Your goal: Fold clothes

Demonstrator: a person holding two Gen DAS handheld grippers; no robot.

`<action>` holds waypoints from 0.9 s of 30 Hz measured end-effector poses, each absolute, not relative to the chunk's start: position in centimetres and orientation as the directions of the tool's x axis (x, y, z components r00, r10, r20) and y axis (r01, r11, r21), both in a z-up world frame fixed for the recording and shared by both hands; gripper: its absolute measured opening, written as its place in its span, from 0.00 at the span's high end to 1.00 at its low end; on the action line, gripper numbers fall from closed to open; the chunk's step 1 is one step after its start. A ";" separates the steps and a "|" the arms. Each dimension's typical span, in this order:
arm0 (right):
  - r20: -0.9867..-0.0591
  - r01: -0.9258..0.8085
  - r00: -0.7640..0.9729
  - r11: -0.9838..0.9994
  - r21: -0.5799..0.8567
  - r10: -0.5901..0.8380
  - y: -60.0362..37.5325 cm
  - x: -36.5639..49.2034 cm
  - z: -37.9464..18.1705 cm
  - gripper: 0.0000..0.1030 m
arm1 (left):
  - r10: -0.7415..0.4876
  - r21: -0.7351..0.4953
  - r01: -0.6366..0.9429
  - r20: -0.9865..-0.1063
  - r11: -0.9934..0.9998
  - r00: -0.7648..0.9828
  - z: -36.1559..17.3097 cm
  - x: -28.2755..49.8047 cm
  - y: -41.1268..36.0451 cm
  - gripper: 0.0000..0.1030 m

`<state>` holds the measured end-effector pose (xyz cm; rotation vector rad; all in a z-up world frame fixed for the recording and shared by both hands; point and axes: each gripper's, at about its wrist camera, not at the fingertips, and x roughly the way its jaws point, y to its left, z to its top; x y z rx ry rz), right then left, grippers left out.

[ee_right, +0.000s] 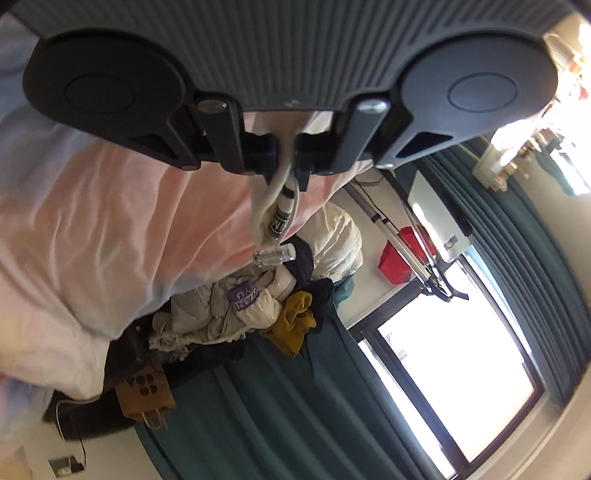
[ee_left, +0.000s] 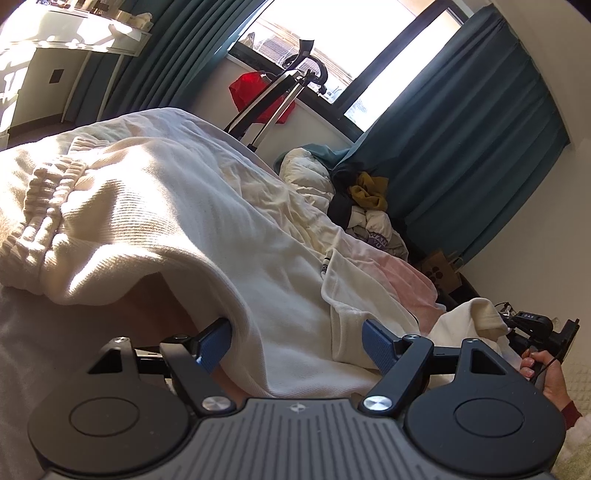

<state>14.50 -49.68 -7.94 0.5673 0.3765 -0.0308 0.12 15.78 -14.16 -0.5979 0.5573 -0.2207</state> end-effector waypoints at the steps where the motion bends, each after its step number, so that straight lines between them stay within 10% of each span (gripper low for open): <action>1: -0.382 0.131 0.921 0.869 0.478 0.071 -50.8 15.3 -7.4 0.88 | -0.351 -0.586 0.037 -0.432 0.809 0.831 -14.2 0.2 15.8 0.23; 7: -0.515 0.059 0.852 0.961 0.270 0.092 -56.8 18.4 -7.8 0.88 | -0.347 -0.583 0.033 -0.437 0.812 0.830 -14.5 1.3 15.4 0.23; 15: -0.601 0.274 0.794 0.829 0.487 0.090 -63.2 14.9 -17.1 0.65 | -0.344 -0.564 0.037 -0.449 0.825 0.825 -14.6 2.3 14.4 0.23; 19: -0.576 0.411 0.818 0.714 0.567 -0.013 -65.3 10.7 -17.8 0.42 | -0.346 -0.566 0.039 -0.447 0.823 0.825 -14.4 2.0 14.4 0.23; 27: -0.453 0.364 0.890 0.517 0.774 0.051 -61.4 1.3 -16.3 0.40 | -0.372 -0.582 0.071 -0.416 0.810 0.830 -13.4 0.7 14.4 0.23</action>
